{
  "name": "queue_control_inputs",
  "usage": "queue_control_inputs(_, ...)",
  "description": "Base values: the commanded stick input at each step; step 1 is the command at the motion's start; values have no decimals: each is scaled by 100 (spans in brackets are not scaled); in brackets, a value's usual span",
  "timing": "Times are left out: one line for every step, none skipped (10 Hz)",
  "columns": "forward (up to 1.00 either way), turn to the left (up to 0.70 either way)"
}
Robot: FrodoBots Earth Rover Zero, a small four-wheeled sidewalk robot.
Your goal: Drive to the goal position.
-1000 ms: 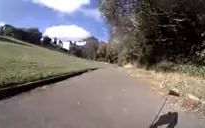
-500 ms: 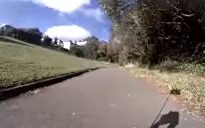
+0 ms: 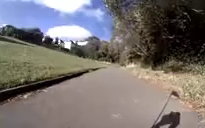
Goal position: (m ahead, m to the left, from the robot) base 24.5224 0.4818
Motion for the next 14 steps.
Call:
queue_control_inputs(70,0)
queue_control_inputs(70,0)
queue_control_inputs(70,0)
queue_control_inputs(70,0)
queue_control_inputs(70,0)
queue_control_inputs(70,0)
queue_control_inputs(70,0)
queue_control_inputs(70,0)
queue_control_inputs(70,0)
queue_control_inputs(70,0)
queue_control_inputs(70,0)
queue_control_inputs(70,0)
queue_control_inputs(70,0)
queue_control_inputs(70,0)
